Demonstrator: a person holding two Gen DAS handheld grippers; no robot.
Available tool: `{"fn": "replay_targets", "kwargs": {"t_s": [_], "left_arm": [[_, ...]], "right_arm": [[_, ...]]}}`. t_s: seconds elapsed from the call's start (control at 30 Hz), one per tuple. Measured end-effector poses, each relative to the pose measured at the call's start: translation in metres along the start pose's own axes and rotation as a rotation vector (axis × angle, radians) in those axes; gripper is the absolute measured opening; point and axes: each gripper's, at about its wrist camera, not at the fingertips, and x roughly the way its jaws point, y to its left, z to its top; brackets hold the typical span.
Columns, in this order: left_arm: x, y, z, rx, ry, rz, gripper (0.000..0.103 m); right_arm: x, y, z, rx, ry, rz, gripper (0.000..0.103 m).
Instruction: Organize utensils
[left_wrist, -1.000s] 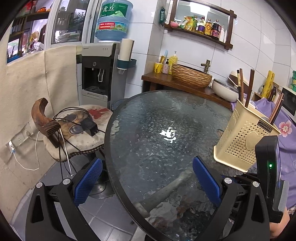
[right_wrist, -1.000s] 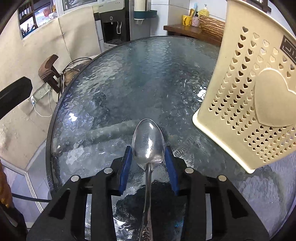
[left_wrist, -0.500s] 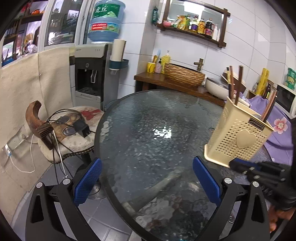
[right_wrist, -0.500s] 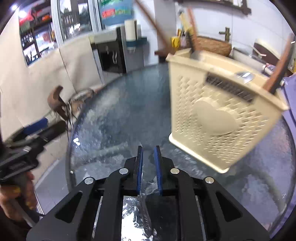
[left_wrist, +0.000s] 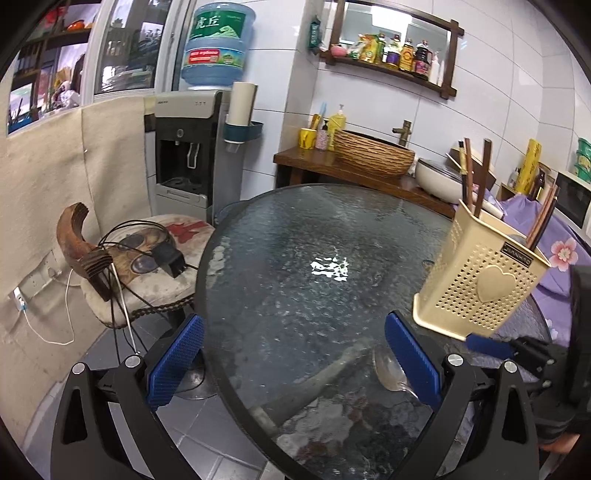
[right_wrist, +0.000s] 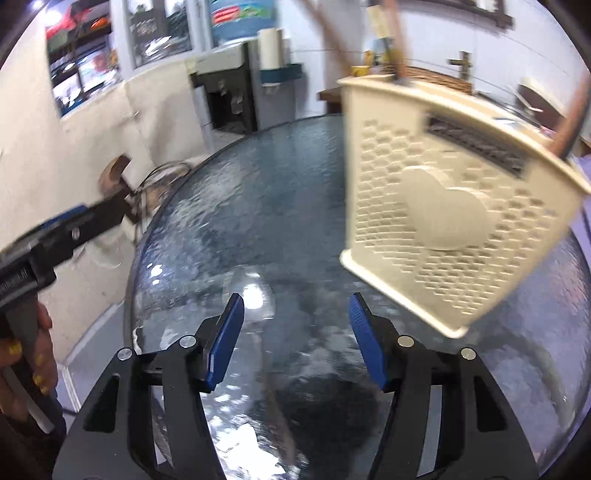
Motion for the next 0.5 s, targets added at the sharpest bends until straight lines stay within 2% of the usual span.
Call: {"fn": "replay_targets", "kwargs": {"t_s": [0.1,0.2,0.3,0.37,0.5], "left_arm": [[-0.002,0.005,0.001,-0.009,-0.003,0.005,0.096],[-0.002,0.011,0.000,-0.012,-0.004,0.015,0.096],[-0.001,0.016,0.000,-0.026,0.000,0.019,0.096],[0.000,0.020,-0.001,-0.032,0.004,0.020,0.096],[0.002,0.021,-0.003,-0.028,0.014,0.021,0.096]], "right_arm": [[0.023,0.017,0.001,-0.070,0.072,0.056,0.059],[0.041,0.030,0.004,-0.136,0.105,0.050,0.059],[0.058,0.032,0.009,-0.149,0.139,0.037,0.059],[0.064,0.032,0.011,-0.145,0.155,0.039,0.049],[0.064,0.035,0.009,-0.161,0.140,0.024,0.039]]}}
